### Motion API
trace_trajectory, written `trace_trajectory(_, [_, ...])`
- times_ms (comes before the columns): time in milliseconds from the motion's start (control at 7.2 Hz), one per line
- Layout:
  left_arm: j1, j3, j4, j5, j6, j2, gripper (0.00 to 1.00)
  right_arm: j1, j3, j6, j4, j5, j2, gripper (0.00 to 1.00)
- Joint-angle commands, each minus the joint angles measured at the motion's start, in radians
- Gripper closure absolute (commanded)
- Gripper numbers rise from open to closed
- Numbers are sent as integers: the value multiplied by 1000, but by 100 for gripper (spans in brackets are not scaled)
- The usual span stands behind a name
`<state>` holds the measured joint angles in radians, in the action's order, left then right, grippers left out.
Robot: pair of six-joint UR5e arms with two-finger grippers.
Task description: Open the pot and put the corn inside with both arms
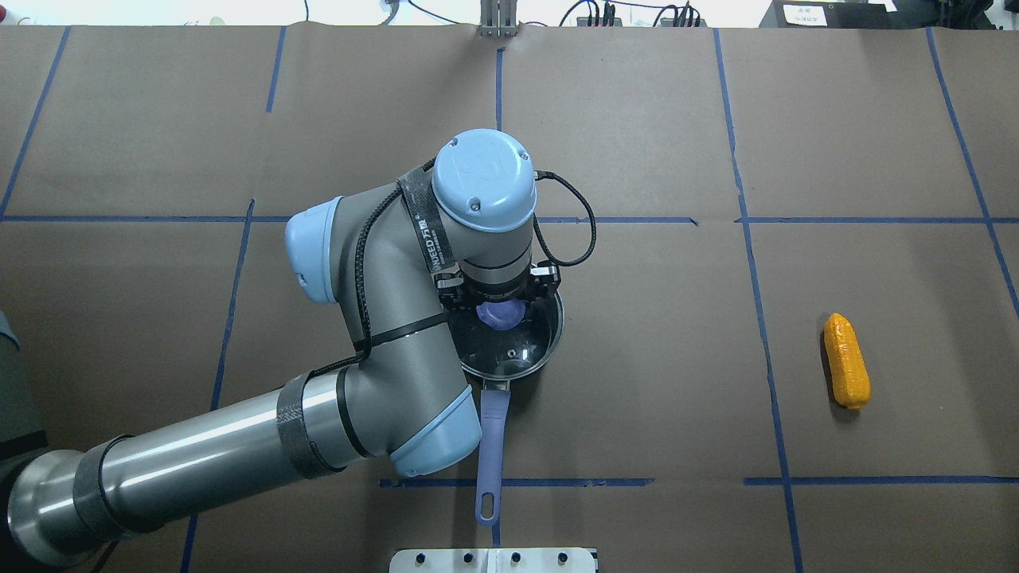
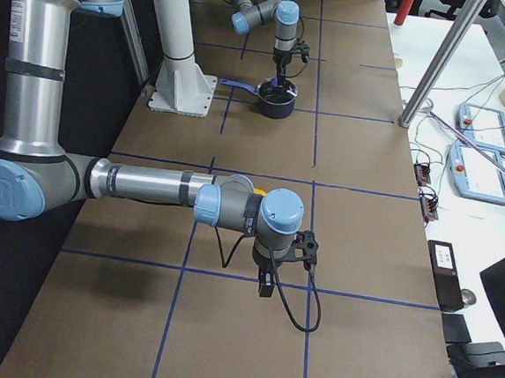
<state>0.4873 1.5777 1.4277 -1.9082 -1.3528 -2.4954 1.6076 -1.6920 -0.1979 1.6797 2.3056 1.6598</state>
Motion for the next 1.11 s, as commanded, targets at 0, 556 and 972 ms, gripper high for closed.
trace_trajectory(0, [16, 39, -7, -41, 3, 0, 100, -2, 0, 0, 0, 0, 0, 0])
trace_trajectory(556, [149, 149, -105, -119, 156, 73, 100, -8, 0, 0, 0, 0, -2, 0])
trace_trajectory(972, [246, 303, -72, -186, 414, 357, 100, -15, -1, 0, 0, 2, -3, 0])
